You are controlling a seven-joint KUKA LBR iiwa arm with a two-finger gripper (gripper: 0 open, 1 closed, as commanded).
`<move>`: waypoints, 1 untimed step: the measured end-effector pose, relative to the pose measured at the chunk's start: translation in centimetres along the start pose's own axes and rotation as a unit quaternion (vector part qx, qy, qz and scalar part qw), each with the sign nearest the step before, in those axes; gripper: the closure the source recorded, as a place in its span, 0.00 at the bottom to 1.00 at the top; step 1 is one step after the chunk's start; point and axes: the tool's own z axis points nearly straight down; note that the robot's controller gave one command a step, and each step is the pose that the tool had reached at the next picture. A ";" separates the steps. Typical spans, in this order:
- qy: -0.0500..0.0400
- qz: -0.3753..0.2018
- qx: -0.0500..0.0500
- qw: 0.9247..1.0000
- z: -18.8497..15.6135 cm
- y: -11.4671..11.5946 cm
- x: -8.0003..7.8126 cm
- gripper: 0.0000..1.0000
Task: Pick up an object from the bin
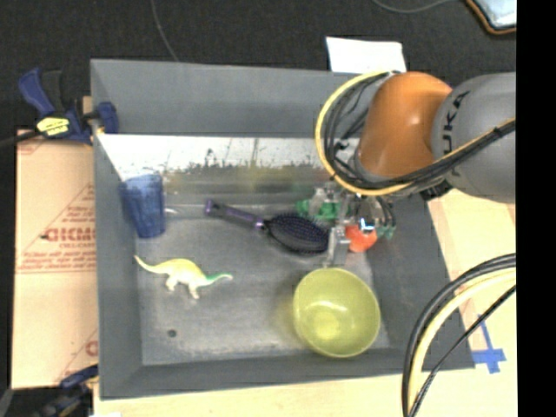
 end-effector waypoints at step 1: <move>0.000 0.000 0.000 1.000 0.0 0.0 0.0 0.00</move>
Offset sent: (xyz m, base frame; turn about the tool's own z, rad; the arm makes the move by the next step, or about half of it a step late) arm 0.0003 -0.0060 -0.0755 -0.1181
